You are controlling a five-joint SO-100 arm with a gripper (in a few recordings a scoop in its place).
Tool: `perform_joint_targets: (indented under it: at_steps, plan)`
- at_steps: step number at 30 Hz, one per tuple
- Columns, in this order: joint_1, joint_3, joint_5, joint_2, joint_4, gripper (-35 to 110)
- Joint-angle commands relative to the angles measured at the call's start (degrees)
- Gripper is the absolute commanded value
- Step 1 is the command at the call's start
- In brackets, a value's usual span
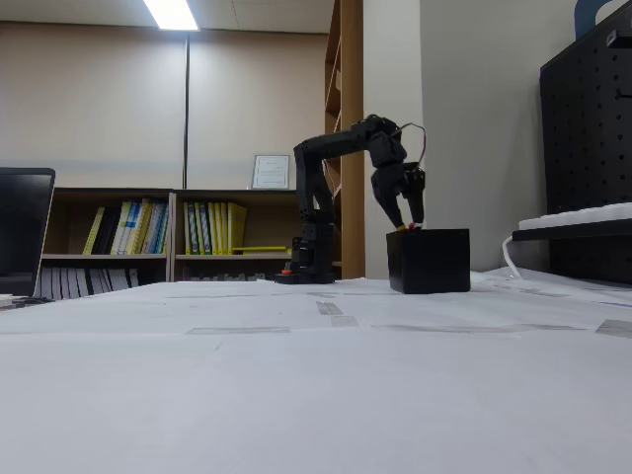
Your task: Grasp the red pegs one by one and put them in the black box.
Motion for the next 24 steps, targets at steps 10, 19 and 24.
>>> perform_joint_targets:
  at_steps: [10,19,24]
  plan:
    - [9.7,14.7,0.8,-15.6,8.2,30]
    - [42.3,-18.9,22.0,-33.0,-7.2,0]
    - [44.8,-49.3,26.7,-51.9,-12.2,0]
